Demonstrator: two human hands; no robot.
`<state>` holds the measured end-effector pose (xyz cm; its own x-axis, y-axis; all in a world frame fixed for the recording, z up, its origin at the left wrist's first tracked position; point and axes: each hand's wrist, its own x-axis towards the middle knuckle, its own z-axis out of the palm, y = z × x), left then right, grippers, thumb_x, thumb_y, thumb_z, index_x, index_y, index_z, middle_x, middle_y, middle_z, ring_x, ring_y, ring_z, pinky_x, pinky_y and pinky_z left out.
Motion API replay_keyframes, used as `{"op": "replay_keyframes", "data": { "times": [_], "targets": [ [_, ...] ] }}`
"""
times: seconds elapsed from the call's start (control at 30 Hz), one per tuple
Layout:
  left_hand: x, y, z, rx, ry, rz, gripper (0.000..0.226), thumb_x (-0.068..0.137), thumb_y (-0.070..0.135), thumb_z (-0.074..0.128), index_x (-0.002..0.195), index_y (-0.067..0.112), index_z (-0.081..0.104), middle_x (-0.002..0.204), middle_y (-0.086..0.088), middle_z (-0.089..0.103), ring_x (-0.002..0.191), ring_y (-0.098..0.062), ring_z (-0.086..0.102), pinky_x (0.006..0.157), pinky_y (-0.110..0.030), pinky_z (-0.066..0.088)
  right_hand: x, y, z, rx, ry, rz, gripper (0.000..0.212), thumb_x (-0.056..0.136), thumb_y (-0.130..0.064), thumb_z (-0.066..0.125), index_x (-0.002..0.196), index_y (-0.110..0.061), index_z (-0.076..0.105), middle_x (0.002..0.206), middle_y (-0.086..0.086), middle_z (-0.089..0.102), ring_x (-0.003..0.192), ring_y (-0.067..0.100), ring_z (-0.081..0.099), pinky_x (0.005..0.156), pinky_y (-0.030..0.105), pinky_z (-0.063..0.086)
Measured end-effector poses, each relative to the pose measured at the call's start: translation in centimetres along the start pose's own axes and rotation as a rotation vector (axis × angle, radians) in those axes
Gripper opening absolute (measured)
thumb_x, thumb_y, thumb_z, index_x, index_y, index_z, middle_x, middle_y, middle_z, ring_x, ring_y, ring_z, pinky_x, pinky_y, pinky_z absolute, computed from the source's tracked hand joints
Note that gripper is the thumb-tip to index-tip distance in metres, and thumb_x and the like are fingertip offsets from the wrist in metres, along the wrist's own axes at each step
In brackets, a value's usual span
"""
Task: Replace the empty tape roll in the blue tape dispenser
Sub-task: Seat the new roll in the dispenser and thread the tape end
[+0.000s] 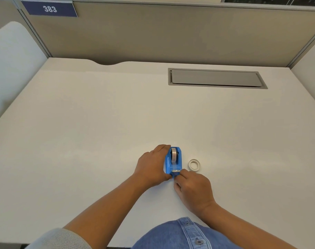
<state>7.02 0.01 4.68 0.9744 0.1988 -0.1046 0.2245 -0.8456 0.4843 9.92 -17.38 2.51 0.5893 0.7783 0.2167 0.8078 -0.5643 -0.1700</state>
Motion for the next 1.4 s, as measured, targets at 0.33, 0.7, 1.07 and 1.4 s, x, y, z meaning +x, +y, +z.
{"op": "replay_keyframes", "data": {
  "times": [0.33, 0.7, 1.07, 1.4],
  "targets": [
    [-0.1, -0.1, 0.1, -0.011, -0.009, -0.001, 0.095, 0.064, 0.045, 0.083, 0.143, 0.023, 0.034, 0.143, 0.006, 0.048, 0.111, -0.019, 0.059, 0.09, -0.033, 0.048, -1.9, 1.0, -0.6, 0.464, -0.034, 0.424, 0.017, 0.074, -0.014, 0.076, 0.081, -0.027, 0.068, 0.073, -0.01, 0.068, 0.065, 0.007, 0.063, 0.059, 0.025, 0.055],
    [0.0, -0.1, 0.5, -0.028, 0.006, -0.018, 0.096, 0.063, 0.048, 0.084, 0.142, 0.023, 0.036, 0.141, 0.006, 0.049, 0.11, -0.021, 0.059, 0.09, -0.033, 0.048, 0.7, 1.6, -0.9, 0.596, -0.053, 0.5, 0.009, 0.082, -0.025, 0.077, 0.086, -0.017, 0.075, 0.079, -0.005, 0.068, 0.07, 0.007, 0.063, 0.062, 0.026, 0.054],
    [0.3, -0.1, 0.6, -0.065, 0.027, -0.026, 0.094, 0.06, 0.047, 0.086, 0.14, 0.025, 0.041, 0.137, 0.007, 0.054, 0.112, -0.017, 0.059, 0.092, -0.032, 0.048, 2.2, 1.5, -1.2, 0.327, -0.181, 0.405, 0.034, 0.078, -0.029, 0.079, 0.066, -0.027, 0.048, 0.072, -0.002, 0.053, 0.058, 0.008, 0.045, 0.05, 0.015, 0.029],
    [0.2, 0.1, 0.5, -0.05, 0.029, -0.029, 0.094, 0.059, 0.044, 0.086, 0.139, 0.024, 0.041, 0.135, 0.006, 0.055, 0.108, -0.019, 0.061, 0.087, -0.032, 0.049, 2.2, 1.1, -1.4, 0.314, -0.222, 0.435, 0.032, 0.075, -0.037, 0.079, 0.068, -0.03, 0.049, 0.076, -0.002, 0.056, 0.056, 0.007, 0.047, 0.048, 0.012, 0.025]
  ]
}}
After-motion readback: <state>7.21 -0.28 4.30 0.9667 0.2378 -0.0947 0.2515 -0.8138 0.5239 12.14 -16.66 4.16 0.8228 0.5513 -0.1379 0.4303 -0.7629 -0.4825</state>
